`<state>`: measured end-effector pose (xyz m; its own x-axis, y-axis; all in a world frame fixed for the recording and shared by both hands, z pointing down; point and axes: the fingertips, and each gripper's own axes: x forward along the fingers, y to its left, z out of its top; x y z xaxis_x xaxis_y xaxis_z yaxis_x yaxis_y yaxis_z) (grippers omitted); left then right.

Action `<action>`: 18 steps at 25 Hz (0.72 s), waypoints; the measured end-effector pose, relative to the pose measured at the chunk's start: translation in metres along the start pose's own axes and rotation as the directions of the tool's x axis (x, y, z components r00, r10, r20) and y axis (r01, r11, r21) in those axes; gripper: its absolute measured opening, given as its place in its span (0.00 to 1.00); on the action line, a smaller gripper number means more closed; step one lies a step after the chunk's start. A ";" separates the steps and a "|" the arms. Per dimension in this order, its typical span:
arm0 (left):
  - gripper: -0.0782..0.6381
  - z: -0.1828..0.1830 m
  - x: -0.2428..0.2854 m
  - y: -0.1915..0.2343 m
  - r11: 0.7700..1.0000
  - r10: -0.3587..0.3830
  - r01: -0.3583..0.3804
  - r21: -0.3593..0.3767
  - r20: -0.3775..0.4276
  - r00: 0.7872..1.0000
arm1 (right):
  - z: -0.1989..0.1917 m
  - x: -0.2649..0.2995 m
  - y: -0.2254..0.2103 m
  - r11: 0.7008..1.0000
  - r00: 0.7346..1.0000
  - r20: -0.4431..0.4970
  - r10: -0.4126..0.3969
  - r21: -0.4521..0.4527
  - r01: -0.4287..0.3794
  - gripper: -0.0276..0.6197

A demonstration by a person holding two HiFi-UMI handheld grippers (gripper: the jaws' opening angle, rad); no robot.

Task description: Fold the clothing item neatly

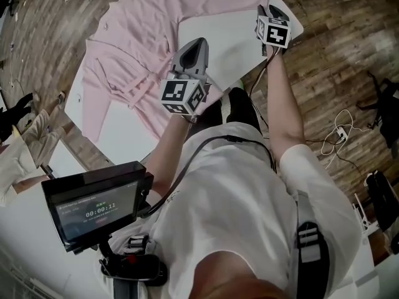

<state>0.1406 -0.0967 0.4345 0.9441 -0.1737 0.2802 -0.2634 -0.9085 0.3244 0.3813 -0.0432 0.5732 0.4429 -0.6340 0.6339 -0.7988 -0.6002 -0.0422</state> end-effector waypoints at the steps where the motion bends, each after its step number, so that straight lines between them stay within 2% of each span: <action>1: 0.11 0.000 -0.001 0.001 1.000 0.001 -0.001 0.004 0.000 1.000 | -0.003 0.001 -0.001 1.000 1.000 -0.012 -0.007 0.013 0.007 0.23; 6: 0.11 -0.001 -0.009 0.003 1.000 0.001 -0.001 0.024 -0.002 1.000 | -0.017 0.004 -0.008 0.997 0.997 -0.057 -0.057 0.051 0.059 0.23; 11: 0.11 -0.002 -0.005 0.001 1.000 0.001 -0.001 0.022 -0.010 1.000 | -0.018 0.004 -0.016 0.997 0.991 -0.106 -0.078 0.021 0.081 0.22; 15: 0.11 -0.002 -0.006 -0.001 1.000 0.000 0.000 0.030 -0.012 1.000 | -0.016 0.003 -0.017 0.997 0.988 -0.131 -0.077 -0.020 0.075 0.12; 18: 0.11 -0.001 -0.008 0.002 1.000 0.005 -0.005 0.027 -0.007 1.000 | -0.016 0.002 -0.015 0.998 0.991 -0.120 -0.063 -0.033 0.060 0.10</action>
<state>0.1323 -0.0963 0.4341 0.9412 -0.1756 0.2887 -0.2628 -0.9175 0.2987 0.3881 -0.0279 0.5873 0.4406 -0.5320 0.7231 -0.7841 -0.6202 0.0215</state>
